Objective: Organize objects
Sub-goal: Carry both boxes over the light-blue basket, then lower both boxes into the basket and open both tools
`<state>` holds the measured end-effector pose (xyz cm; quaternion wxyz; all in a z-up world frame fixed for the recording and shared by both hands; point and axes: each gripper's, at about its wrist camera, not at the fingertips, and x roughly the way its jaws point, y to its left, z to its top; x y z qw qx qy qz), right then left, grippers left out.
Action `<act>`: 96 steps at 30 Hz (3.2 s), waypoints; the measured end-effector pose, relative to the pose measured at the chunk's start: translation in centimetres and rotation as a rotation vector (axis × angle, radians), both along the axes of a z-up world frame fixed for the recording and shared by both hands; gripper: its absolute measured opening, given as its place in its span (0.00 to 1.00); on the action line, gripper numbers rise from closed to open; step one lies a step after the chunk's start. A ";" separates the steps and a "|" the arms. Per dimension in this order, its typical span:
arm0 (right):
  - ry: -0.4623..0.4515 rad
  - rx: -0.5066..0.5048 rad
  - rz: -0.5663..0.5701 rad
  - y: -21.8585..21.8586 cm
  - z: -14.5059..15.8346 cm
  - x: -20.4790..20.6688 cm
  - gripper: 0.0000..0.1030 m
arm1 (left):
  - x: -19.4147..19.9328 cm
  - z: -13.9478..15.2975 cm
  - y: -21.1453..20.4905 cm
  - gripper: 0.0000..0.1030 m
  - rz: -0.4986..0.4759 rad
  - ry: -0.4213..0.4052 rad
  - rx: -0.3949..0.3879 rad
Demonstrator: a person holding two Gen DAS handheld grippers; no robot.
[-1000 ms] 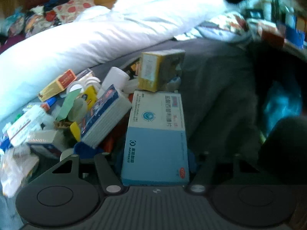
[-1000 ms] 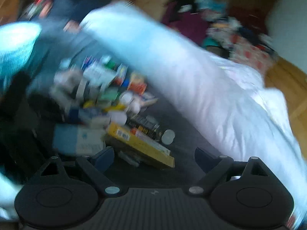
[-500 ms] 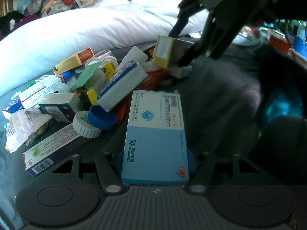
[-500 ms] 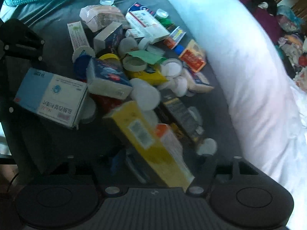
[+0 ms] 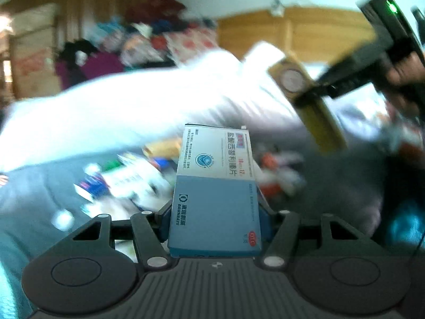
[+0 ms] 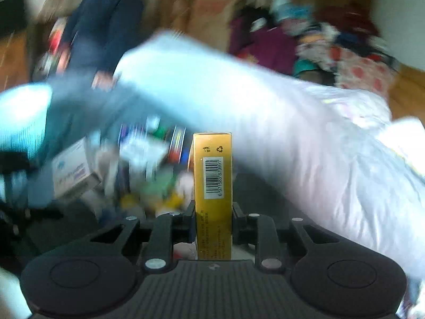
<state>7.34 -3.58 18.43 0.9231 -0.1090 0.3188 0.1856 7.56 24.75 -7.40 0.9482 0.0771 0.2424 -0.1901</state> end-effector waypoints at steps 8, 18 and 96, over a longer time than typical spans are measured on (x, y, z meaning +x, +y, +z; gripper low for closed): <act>-0.196 0.190 -0.040 4.0 5.8 -1.7 0.26 | -2.3 7.6 4.4 0.59 0.216 -0.160 -0.041; -0.252 0.333 0.128 15.4 9.8 -2.2 0.26 | -6.0 12.5 12.0 0.59 0.506 -0.229 -0.059; -0.009 0.290 0.500 48.1 6.2 -6.8 0.31 | -11.1 8.3 33.2 0.62 1.047 0.018 -0.121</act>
